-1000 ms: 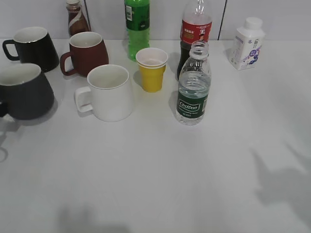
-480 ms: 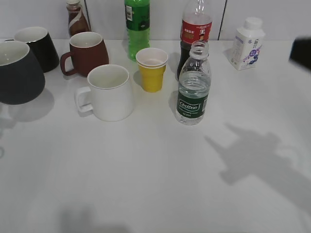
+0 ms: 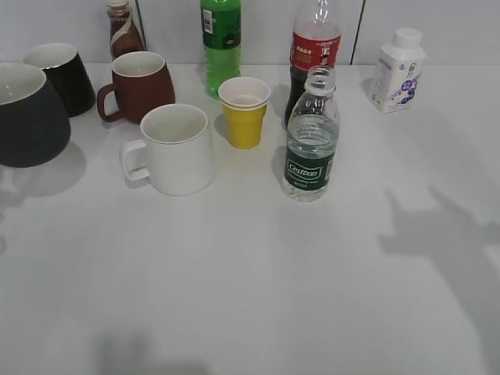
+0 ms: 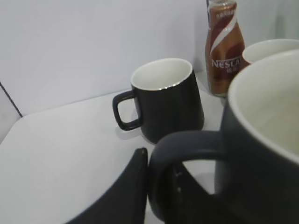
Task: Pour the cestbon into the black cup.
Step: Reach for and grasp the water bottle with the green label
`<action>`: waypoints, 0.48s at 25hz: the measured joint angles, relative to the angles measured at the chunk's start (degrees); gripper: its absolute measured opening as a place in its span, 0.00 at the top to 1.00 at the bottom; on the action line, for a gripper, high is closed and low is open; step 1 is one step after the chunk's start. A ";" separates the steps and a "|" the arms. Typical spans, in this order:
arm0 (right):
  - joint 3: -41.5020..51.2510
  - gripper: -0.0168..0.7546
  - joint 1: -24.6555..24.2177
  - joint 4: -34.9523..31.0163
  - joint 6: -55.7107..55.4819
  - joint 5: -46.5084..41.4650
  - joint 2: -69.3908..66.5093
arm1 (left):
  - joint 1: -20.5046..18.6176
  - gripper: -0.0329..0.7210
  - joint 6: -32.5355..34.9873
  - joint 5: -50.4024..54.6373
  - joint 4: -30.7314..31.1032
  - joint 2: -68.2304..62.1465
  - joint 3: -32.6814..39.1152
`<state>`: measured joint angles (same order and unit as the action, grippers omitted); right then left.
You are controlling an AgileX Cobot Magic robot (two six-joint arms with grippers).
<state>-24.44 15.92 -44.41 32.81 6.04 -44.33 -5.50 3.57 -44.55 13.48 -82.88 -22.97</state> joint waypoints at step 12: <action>8.36 0.16 25.41 17.28 -7.05 30.81 -24.48 | 0.00 0.89 0.00 -0.13 0.13 0.83 0.00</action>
<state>-16.08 41.32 -27.13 25.76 36.85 -68.81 -5.50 3.57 -44.67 13.61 -82.05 -22.97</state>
